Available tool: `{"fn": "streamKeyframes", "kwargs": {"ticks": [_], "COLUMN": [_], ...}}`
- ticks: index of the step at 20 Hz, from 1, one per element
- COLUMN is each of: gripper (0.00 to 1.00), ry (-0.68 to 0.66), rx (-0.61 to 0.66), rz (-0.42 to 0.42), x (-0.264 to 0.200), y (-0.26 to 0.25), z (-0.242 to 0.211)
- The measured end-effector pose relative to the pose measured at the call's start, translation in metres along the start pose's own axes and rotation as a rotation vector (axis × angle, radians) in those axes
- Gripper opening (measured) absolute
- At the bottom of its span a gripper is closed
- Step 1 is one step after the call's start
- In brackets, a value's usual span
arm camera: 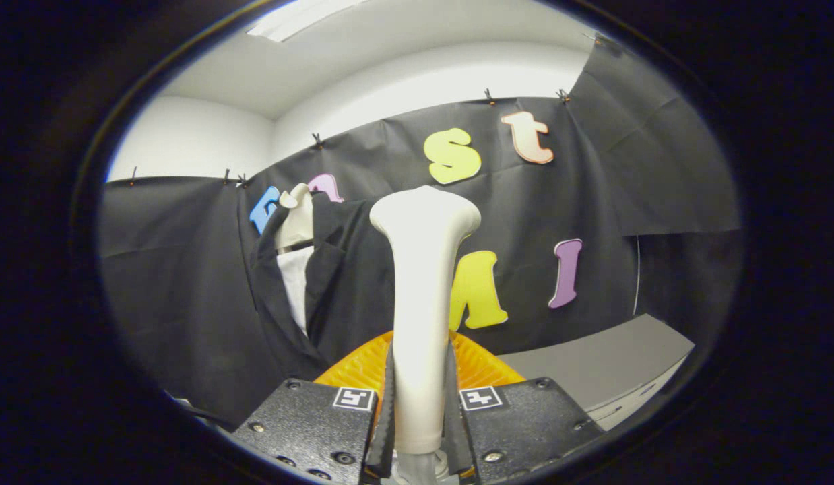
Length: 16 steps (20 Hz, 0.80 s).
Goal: Iron the clothes twice with a garment steamer, once on the left side and once on the right side.
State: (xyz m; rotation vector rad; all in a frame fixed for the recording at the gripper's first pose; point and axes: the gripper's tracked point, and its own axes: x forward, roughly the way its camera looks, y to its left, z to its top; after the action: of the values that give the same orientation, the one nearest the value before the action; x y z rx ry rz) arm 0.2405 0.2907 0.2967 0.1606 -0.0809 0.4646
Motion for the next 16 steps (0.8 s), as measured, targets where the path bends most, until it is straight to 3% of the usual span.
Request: {"fn": "streamKeyframes", "kwargs": {"ticks": [7,16], "gripper": [0.33,0.33], "ry": [0.013,0.081], "rx": [-0.049,-0.103], "rz": [0.048,0.025], "x": [0.036,0.069], "y": [0.066,0.086], "z": [-0.005,-0.031]}}
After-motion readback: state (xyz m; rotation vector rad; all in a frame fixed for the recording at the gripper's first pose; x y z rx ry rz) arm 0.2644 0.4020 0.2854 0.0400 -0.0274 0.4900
